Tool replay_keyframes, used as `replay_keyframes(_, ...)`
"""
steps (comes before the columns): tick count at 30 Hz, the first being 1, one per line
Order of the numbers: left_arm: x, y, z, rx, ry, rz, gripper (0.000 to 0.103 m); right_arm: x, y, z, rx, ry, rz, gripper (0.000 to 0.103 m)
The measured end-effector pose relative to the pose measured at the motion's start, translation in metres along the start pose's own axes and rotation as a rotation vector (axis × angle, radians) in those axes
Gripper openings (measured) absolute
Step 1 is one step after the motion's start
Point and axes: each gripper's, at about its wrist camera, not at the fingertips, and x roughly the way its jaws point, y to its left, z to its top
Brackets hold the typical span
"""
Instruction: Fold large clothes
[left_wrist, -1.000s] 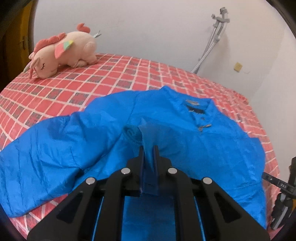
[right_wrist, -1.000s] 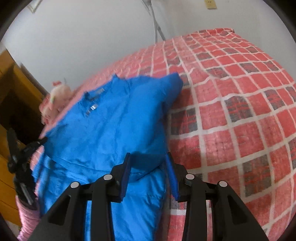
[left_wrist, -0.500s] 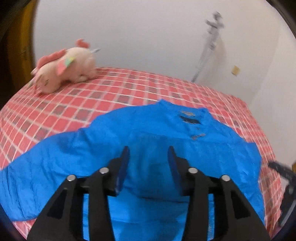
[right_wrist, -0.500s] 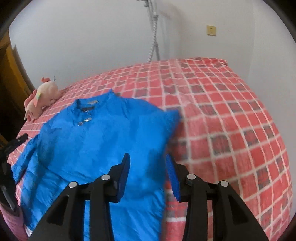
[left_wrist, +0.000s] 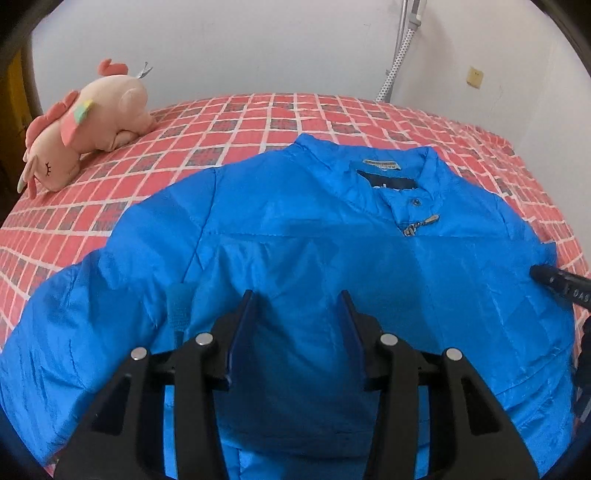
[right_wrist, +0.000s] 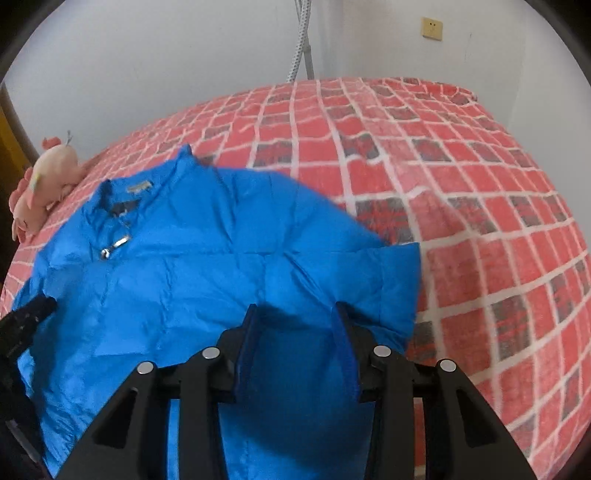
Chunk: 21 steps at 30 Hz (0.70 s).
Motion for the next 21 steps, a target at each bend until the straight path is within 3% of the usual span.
replay_keyframes(5,-0.017,0.006,-0.002,-0.06,-0.024,-0.008,0.045,-0.028,0.002,-0.004,0.017,-0.046,0.049,0.041)
replay_keyframes(10,-0.048,-0.014,-0.011,-0.063,-0.069,-0.064,0.046,-0.066,0.042,-0.017,-0.05,-0.096,0.135,0.042)
replay_keyframes(14,-0.038,-0.027,-0.023,-0.037,-0.043,-0.058,0.046,-0.058,0.072,-0.033,-0.129,-0.114,0.072,0.042)
replay_keyframes(18,-0.013,-0.018,-0.028,-0.054,0.022,-0.048,0.046,-0.021,0.081,-0.047,-0.145,-0.05,0.031,0.041)
replay_keyframes(21,-0.009,-0.025,-0.033,-0.011,0.003,-0.007,0.046,-0.011,0.083,-0.055,-0.161,-0.079,0.009,0.042)
